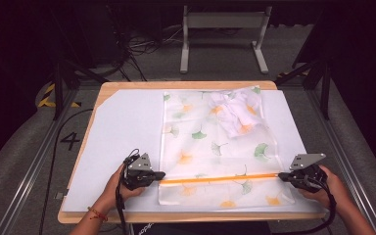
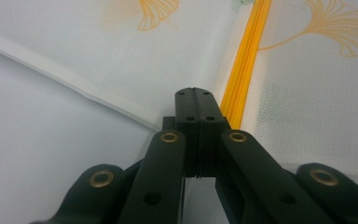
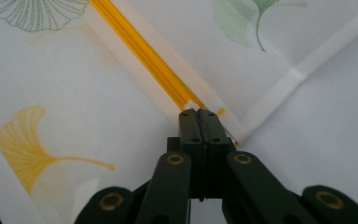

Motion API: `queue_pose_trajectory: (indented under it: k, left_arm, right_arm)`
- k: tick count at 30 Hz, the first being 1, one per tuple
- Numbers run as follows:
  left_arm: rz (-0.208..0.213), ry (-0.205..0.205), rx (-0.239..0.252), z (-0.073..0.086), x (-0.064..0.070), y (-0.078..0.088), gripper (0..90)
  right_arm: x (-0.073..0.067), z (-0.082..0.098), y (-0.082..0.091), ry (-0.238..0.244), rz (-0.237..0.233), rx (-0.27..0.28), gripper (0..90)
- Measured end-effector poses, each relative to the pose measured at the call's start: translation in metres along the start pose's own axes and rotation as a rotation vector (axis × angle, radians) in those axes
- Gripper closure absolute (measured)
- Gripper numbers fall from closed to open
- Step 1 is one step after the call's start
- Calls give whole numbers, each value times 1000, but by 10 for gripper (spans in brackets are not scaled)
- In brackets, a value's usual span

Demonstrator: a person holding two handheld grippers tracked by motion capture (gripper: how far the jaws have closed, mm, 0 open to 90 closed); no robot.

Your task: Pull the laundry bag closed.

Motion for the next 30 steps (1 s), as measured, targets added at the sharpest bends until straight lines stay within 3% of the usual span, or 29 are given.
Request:
queue_pose_trajectory:
  k: [7,12,15,17,21,25,27,29,30]
  left_arm:
    - [-15,-8,8,0,2,6,900]
    - [-35,-18,36,-4,2,14,900]
    - [-65,-29,74,-9,2,26,900]
    - [-91,-34,109,-12,1,37,899]
    - [-139,-53,132,-14,-2,51,861]
    - [-196,-40,153,-12,-7,62,752]
    - [-233,-37,150,-9,-11,66,680]
    - [-244,-29,145,-6,-12,68,651]
    - [-260,-24,148,-4,-14,70,573]
  right_arm:
    - [-4,1,6,-20,8,58,874]
    - [-2,-2,15,-62,17,106,835]
    - [2,-10,25,-109,37,194,786]
    - [2,-14,26,-110,38,209,767]
    - [-2,-28,25,-97,59,242,674]
    - [-2,-39,22,-90,74,280,561]
    - [0,-43,22,-114,96,304,501]
    - [2,-45,21,-120,104,318,469]
    - [5,-47,21,-134,133,336,418]
Point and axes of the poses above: each handheld gripper's, and its own axes: y roughly backward along the jaws, z roughly out of its underside, x roughly to its right, the point moved 7 cm from there along -y, roughly forward along the jaws, and after that the axes turned 4 degrees about z, right-handed, at the moved point
